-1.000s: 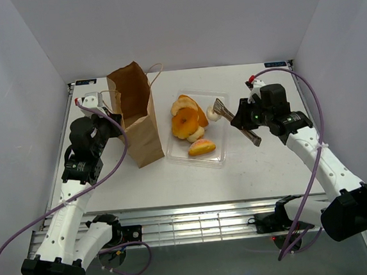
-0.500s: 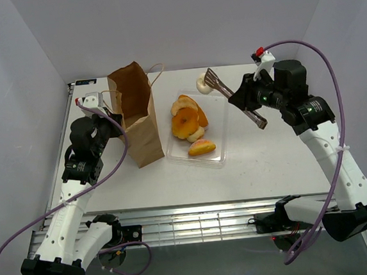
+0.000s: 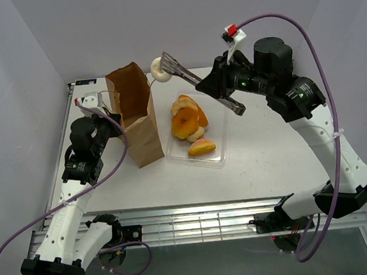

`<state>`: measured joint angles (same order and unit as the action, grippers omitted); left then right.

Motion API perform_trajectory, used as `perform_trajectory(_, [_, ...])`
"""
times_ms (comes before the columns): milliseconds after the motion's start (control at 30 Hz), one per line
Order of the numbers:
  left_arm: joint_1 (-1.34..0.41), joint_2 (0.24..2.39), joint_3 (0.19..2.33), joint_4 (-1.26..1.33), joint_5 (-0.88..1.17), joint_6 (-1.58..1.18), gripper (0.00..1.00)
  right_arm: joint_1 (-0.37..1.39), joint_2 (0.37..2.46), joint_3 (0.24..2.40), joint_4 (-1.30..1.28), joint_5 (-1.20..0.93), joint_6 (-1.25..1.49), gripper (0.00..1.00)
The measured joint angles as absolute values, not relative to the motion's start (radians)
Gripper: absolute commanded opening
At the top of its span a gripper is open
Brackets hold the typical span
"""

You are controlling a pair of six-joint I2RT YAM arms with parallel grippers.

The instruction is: Place the fake bread into the paper bag

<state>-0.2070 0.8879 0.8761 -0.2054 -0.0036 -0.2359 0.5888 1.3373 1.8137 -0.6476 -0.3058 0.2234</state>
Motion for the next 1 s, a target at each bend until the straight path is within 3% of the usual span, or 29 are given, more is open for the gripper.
perform_trajectory(467, [-0.213,0.888,0.876,-0.205,-0.012,-0.236,0.00,0.736,1.608,1.925,-0.572,-0.302,0.244,0.23])
perform_trajectory(733, [-0.213,0.886,0.876,-0.205,-0.012,-0.236,0.00,0.748,1.737,1.969,-0.568,-0.302,0.257,0.43])
perform_trajectory(1000, [-0.213,0.886,0.876,-0.205,-0.012,-0.236,0.00,0.749,1.742,1.994,-0.566,-0.300,0.255,0.50])
